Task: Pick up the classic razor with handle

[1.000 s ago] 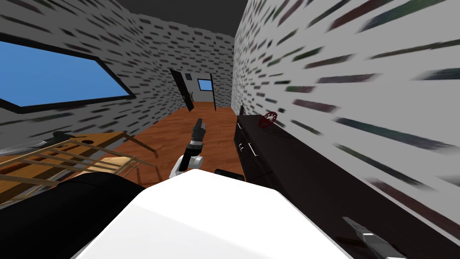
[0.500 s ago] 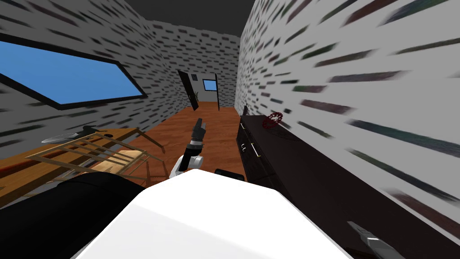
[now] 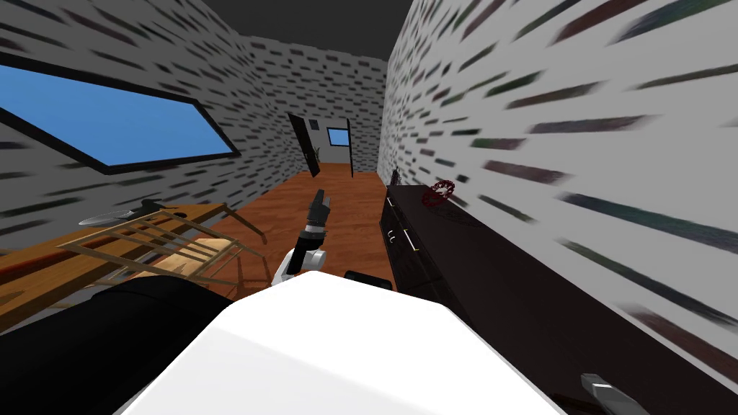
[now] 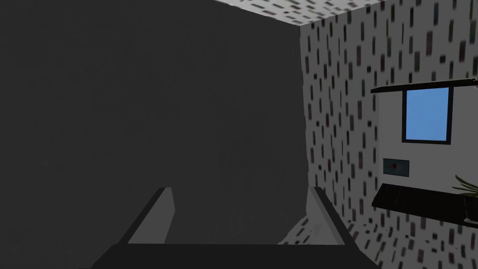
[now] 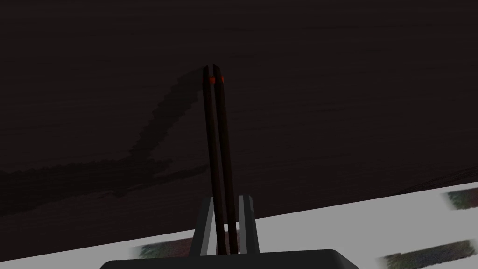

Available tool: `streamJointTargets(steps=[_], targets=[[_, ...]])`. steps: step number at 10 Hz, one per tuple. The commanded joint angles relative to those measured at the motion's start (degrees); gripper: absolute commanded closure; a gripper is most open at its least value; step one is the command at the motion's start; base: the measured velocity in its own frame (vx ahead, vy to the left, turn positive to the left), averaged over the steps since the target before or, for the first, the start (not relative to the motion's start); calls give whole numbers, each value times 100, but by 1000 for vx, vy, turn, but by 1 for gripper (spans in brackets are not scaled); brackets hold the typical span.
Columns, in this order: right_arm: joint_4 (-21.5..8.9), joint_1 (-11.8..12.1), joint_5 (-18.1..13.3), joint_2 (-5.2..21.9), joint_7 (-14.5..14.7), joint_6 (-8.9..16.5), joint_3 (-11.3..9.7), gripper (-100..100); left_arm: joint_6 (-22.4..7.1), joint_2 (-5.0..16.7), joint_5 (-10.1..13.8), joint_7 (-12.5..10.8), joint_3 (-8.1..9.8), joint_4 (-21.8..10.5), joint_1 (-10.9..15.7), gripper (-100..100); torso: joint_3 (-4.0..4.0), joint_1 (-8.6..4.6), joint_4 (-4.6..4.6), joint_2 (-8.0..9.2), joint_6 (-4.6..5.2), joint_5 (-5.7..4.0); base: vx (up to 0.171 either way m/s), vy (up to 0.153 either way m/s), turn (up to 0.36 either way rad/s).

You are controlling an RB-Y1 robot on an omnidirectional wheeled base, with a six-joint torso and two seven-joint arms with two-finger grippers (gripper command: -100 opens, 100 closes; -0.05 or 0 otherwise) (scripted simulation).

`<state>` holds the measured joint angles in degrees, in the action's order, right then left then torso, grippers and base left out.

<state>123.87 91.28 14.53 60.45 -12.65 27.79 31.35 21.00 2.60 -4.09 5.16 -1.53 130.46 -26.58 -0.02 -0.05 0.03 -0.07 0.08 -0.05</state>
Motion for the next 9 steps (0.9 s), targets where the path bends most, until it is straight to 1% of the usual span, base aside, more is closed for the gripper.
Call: streamJointTargets(steps=[1,2,3,4,5,7,8,9], targets=[[0,0,0,0,0,0,0,100,0,0,0,0,0,0,0,0,0,0,0,0,0,0,0,0,0],[0,1,0,0,1,1,0,100,0,0,0,0,0,0,0,0,0,0,0,0,0,0,0,0,0],[-1,1,0,0,1,1,0,0,0,0,0,0,0,0,0,0,0,-1,1,0,0,0,0,0,0],[188,119,-51,-7,-8,8,80,100,0,0,0,0,0,0,0,0,0,-1,1,0,0,0,30,-19,-178],[253,170,-62,-7,-9,9,116,100,0,0,0,0,1,0,-1,0,-2,-3,0,-5,8,1,49,-18,-164],[510,371,-109,-7,-16,14,260,100,0,0,0,0,0,0,-1,0,-7,0,-2,-14,1,0,47,-11,-134],[430,302,-126,-43,-5,0,187,100,0,0,0,0,0,0,-1,0,-7,1,-2,-14,3,0,19,-1,-35],[445,309,-132,-47,-5,3,188,0,0,0,0,0,0,0,0,0,-5,-1,-1,-9,-3,-1,0,0,0]])
